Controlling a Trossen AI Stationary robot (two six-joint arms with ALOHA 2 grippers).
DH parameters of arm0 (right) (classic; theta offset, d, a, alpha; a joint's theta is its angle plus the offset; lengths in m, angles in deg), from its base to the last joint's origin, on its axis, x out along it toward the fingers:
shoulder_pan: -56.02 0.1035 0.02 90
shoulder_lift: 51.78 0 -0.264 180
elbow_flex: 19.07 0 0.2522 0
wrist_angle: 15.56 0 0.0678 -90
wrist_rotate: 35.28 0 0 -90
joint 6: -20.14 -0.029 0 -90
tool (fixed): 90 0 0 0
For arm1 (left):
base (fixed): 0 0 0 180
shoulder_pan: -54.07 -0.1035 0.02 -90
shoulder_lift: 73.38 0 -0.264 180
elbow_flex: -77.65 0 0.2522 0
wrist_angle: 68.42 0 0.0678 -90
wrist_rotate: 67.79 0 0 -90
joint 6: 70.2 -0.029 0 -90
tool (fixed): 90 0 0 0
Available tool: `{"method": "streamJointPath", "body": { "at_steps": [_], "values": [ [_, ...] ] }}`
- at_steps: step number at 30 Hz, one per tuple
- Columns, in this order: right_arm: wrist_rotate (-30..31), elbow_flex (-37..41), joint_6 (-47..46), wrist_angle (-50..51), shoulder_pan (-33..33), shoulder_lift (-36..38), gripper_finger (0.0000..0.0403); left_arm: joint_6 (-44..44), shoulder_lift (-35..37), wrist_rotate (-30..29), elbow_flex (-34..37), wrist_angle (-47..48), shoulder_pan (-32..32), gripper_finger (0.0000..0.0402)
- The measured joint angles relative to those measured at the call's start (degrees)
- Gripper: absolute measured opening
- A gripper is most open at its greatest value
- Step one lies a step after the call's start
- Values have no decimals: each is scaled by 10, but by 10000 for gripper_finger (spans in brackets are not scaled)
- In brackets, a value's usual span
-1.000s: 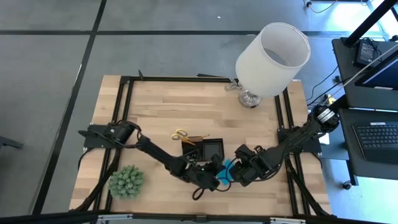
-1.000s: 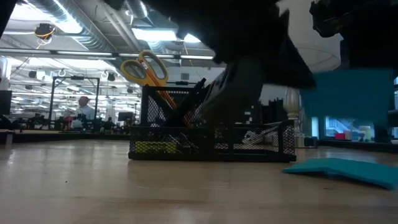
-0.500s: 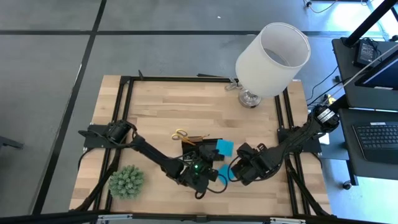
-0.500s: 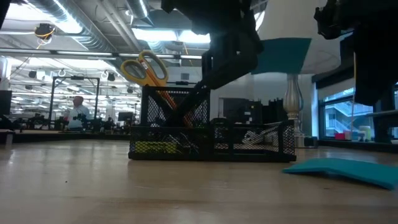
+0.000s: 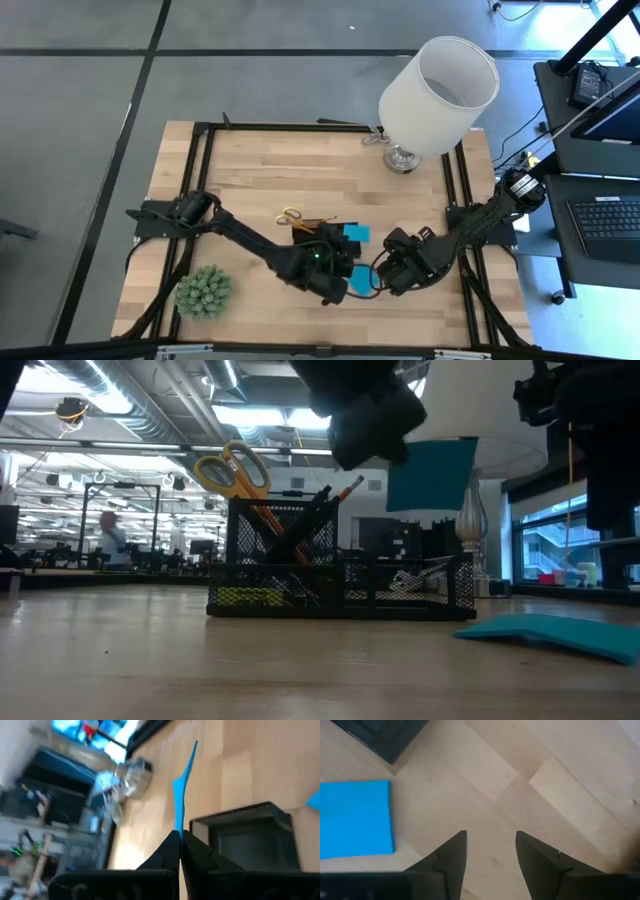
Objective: Pick and place office supplies into organizer
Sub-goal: Put the blue sticky notes into the desk organizer
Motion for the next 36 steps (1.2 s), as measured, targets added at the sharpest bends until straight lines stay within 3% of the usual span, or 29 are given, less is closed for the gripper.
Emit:
{"method": "streamJointPath", "body": {
  "at_steps": [4,8,18,23,36],
  "values": [
    [0,4,4,0,4,0,171,70,-5,7,0,58,-3,2],
    [0,25,-2,-3,13,0,171,108,-8,25,4,55,2,2],
    [-4,86,-62,-8,44,0,171,142,-13,28,5,75,3,2],
    [-6,88,-89,-11,53,0,171,180,-13,32,11,93,-4,2],
    [-6,88,-90,-30,56,0,171,177,-74,29,21,92,-15,2]
  ]
}}
